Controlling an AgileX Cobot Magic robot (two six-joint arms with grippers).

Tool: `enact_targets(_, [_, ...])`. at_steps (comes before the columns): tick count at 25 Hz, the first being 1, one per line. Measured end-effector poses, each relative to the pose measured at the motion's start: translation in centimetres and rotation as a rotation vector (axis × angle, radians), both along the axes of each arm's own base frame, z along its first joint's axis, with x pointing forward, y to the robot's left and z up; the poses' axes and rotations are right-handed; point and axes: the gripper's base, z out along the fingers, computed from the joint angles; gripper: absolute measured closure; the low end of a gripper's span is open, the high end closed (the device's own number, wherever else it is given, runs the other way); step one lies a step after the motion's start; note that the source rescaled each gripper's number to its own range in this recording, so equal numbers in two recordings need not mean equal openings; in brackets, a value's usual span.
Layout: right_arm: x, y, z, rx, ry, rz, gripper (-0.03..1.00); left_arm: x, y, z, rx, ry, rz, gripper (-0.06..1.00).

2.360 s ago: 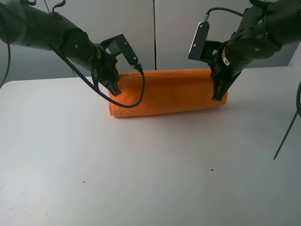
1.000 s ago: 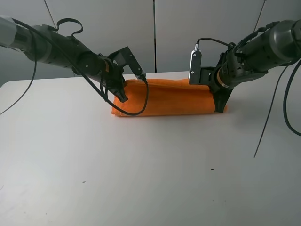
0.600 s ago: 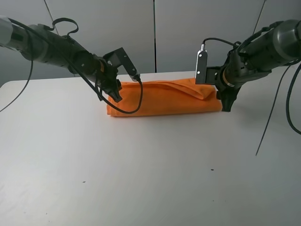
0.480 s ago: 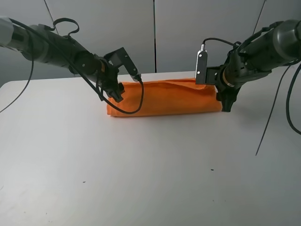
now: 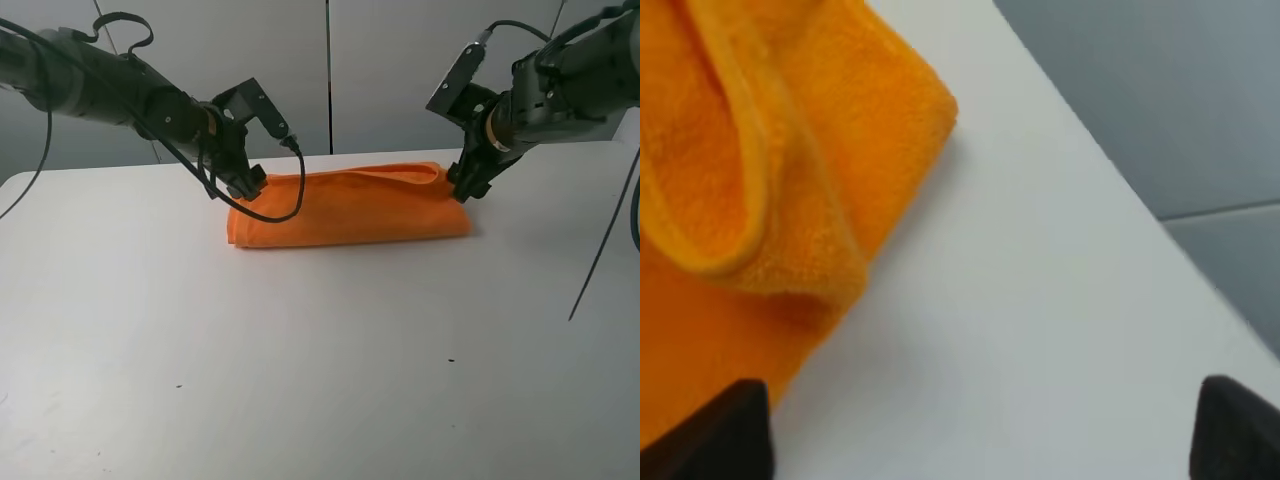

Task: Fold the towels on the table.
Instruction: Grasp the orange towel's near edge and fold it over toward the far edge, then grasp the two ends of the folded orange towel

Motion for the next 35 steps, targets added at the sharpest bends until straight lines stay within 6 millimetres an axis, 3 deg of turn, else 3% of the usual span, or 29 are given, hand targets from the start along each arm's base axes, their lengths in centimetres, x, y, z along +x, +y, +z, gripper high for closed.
enact_targets(4, [-0.3, 0.4, -0.1, 0.154, 0.059, -0.127, -0.02, -0.5, 0.6, 0.0, -0.044, 0.096, 0.157, -0.05])
enact_targets(14, [-1.4, 1.2, -1.0, 0.283, 0.23, -0.172, -0.03, -0.5, 4.2, -0.8, -0.249, 0.31, 0.524, -0.05])
enact_targets(18, [-1.5, 1.2, -1.2, 0.308, 0.249, -0.194, -0.03, -0.2, 4.3, -0.7, -0.289, 0.303, 0.542, -0.05])
enact_targets(24, [-1.3, -0.3, -1.4, 0.416, 0.296, -0.269, -0.03, -0.1, 4.1, -2.6, -0.317, 0.345, 0.571, -0.05])
enact_targets(35, [0.2, 0.5, -2.5, 0.491, 0.313, -0.283, -0.03, -0.2, 4.0, -5.7, -0.296, 0.41, 0.594, -0.05])
